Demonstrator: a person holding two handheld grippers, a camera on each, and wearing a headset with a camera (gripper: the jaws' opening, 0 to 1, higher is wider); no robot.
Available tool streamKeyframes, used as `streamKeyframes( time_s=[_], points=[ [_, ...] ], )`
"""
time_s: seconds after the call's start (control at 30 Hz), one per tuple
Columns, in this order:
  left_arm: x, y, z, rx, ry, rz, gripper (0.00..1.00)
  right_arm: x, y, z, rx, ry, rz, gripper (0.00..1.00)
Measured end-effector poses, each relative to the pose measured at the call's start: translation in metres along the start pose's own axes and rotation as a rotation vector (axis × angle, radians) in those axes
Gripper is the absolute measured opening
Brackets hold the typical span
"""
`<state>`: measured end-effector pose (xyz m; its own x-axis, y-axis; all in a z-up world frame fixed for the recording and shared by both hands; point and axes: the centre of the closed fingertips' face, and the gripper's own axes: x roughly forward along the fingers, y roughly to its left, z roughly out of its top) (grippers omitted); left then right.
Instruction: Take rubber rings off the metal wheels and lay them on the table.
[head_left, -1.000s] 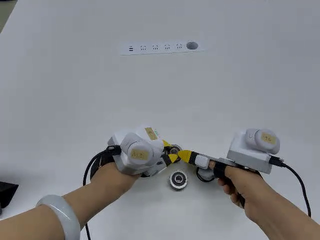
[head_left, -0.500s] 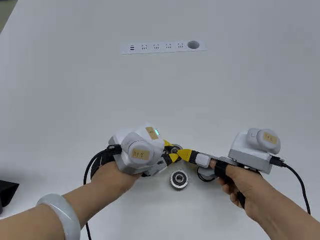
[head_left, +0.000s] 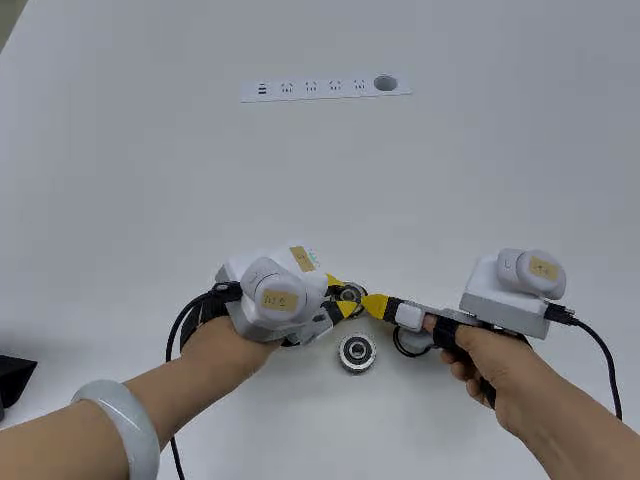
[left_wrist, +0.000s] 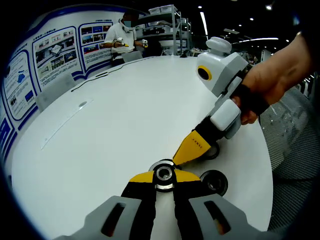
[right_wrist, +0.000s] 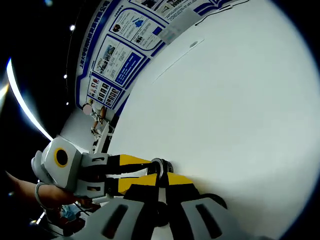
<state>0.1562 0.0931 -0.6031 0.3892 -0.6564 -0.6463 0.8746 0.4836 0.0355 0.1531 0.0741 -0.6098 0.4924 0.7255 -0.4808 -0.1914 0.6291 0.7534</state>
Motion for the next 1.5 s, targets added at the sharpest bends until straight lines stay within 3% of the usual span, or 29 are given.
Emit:
streamKeyframes(
  time_s=[0.83, 1.5],
  points=[
    [-0.001, 0.000, 0.000, 0.001, 0.004, -0.003, 0.12, 0.000, 0.005, 0.000, -0.024, 0.003, 0.000, 0.02],
    [-0.001, -0.001, 0.000, 0.009, 0.007, -0.005, 0.12, -0.001, 0.022, 0.002, -0.032, 0.005, 0.051, 0.02]
  ],
)
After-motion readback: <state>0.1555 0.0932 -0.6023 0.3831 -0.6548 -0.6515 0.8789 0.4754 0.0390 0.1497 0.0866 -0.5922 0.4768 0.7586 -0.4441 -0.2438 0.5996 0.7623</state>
